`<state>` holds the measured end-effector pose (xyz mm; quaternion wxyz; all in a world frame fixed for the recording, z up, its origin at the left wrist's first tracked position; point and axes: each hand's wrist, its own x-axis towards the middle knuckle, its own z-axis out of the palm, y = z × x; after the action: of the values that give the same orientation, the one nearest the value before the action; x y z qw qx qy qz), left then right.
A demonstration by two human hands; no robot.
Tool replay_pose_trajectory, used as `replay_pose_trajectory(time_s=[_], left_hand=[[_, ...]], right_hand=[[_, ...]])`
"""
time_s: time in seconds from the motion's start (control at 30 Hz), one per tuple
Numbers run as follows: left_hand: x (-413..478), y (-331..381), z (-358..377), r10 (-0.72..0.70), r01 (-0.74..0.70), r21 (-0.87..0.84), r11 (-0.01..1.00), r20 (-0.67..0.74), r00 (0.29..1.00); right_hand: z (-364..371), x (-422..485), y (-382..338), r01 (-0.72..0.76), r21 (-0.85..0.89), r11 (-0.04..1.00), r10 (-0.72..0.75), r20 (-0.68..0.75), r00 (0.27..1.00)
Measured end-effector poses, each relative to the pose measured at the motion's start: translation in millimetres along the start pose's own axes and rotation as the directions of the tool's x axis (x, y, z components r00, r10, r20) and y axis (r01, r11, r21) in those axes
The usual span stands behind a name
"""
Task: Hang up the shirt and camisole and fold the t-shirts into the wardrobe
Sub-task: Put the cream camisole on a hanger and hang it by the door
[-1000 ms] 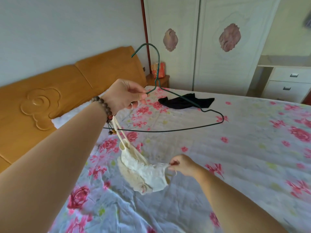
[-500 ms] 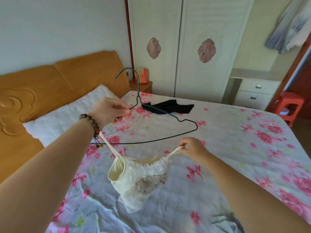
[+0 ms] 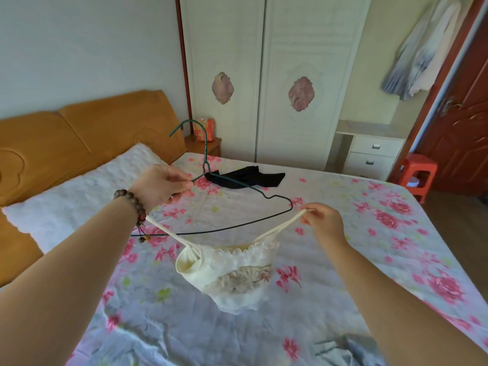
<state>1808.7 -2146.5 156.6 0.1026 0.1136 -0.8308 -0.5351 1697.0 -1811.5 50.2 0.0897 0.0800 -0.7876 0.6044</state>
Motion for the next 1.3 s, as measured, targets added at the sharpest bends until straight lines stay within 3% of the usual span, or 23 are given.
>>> replay_pose_trajectory(time_s=[0.07,0.2,0.3,0.4,0.5,0.6,0.77,1.13,1.3], left_hand=[[-0.9,2.1,0.8,0.000,0.000,-0.009,1.000,0.004,1.000],[-1.6,7.2,0.9,0.015,-0.015,-0.030,0.999,0.009,1.000],[-0.8,8.2,0.3,0.020,-0.020,-0.026,0.999,0.011,1.000],[-1.3,10.0,5.0,0.031,-0.031,0.004,1.000,0.024,0.999],[-2.2,12.7,11.9,0.039,-0.040,0.020,0.999,0.045,0.998],[-2.7,13.7,16.0,0.056,-0.059,0.031,0.998,0.085,0.995],[-3.2,16.9,26.0,0.057,-0.058,0.003,0.998,0.085,0.995],[-6.0,30.7,36.4,0.094,-0.092,-0.029,0.995,0.081,0.992],[-6.5,39.0,45.1,0.124,-0.118,-0.054,0.991,0.115,0.986]], right_hand=[[-2.5,-3.5,-5.2,-0.110,0.207,0.972,0.118,-0.025,0.993],[-8.7,-6.8,-13.4,-0.226,0.424,0.877,0.253,-0.009,0.967],[-11.3,-4.1,-18.5,-0.261,0.547,0.795,0.292,0.032,0.956],[-11.7,-1.1,-20.5,-0.247,0.567,0.786,0.252,0.071,0.965],[-13.8,-0.3,-28.4,-0.179,0.466,0.866,0.157,0.087,0.984],[-14.7,1.7,-40.4,-0.036,0.238,0.971,0.015,0.089,0.996],[-12.0,2.8,-56.1,0.164,0.027,0.986,-0.166,0.198,0.966],[-19.6,2.2,-81.1,0.226,-0.119,0.967,-0.174,0.340,0.924],[0.3,5.1,-123.6,0.321,-0.159,0.934,-0.198,0.517,0.833]])
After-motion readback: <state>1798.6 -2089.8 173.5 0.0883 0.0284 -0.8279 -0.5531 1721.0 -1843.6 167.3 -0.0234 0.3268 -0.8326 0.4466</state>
